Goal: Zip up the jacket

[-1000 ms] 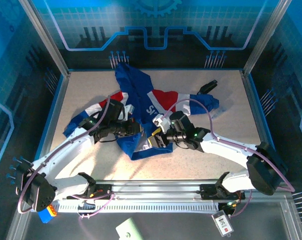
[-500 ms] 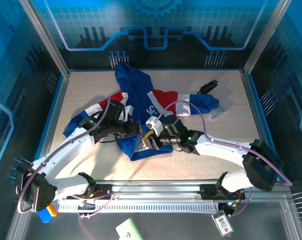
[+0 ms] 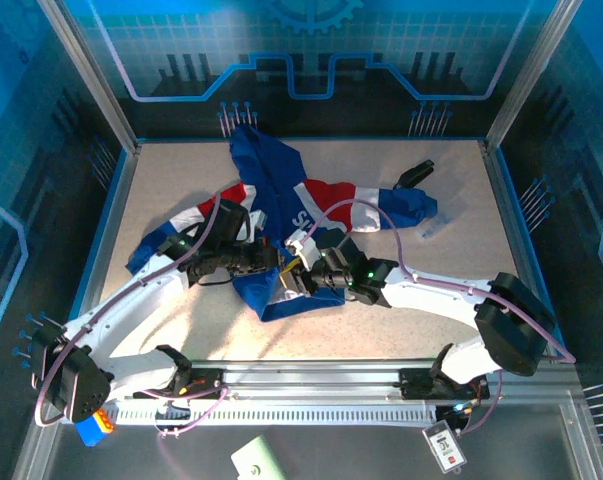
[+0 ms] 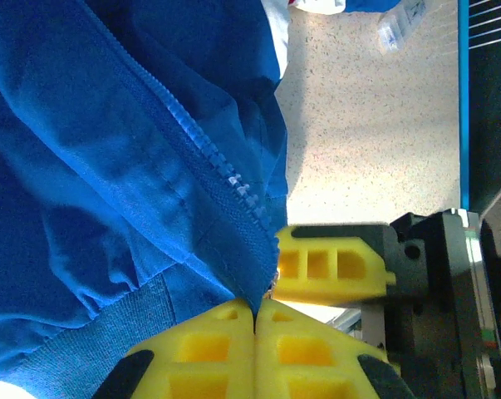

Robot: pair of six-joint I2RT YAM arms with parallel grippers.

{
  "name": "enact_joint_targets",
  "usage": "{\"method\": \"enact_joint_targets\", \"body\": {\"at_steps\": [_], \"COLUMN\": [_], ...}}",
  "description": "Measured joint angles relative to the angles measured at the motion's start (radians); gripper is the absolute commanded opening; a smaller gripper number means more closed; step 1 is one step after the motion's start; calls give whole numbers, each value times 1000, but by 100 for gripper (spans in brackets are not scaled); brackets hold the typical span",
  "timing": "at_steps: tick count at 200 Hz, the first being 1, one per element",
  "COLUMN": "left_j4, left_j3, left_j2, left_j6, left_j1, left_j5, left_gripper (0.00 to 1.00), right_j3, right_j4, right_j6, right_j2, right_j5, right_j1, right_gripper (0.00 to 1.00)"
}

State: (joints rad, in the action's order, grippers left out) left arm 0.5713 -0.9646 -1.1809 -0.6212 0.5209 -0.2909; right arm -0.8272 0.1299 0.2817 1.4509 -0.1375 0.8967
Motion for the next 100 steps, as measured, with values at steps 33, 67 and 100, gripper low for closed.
{"method": "enact_joint_targets", "body": {"at_steps": [33,67,100], "left_j4": [0,1,7], "left_j3": [0,0,1], "left_j2": [0,0,0], "left_j6": [1,7,34], "left_j1": [0,1,2], "left_j5": [7,7,8], "left_gripper": [0,0,0], "right_j3": [0,0,0], "right_j4": [1,1,-11], "right_j6": [-1,-3,2], "right_j2": [-4,-21,-23], "right_j5": [-3,-14,-27], "right_j1": [0,0,0], "right_gripper": [3,0,0]}}
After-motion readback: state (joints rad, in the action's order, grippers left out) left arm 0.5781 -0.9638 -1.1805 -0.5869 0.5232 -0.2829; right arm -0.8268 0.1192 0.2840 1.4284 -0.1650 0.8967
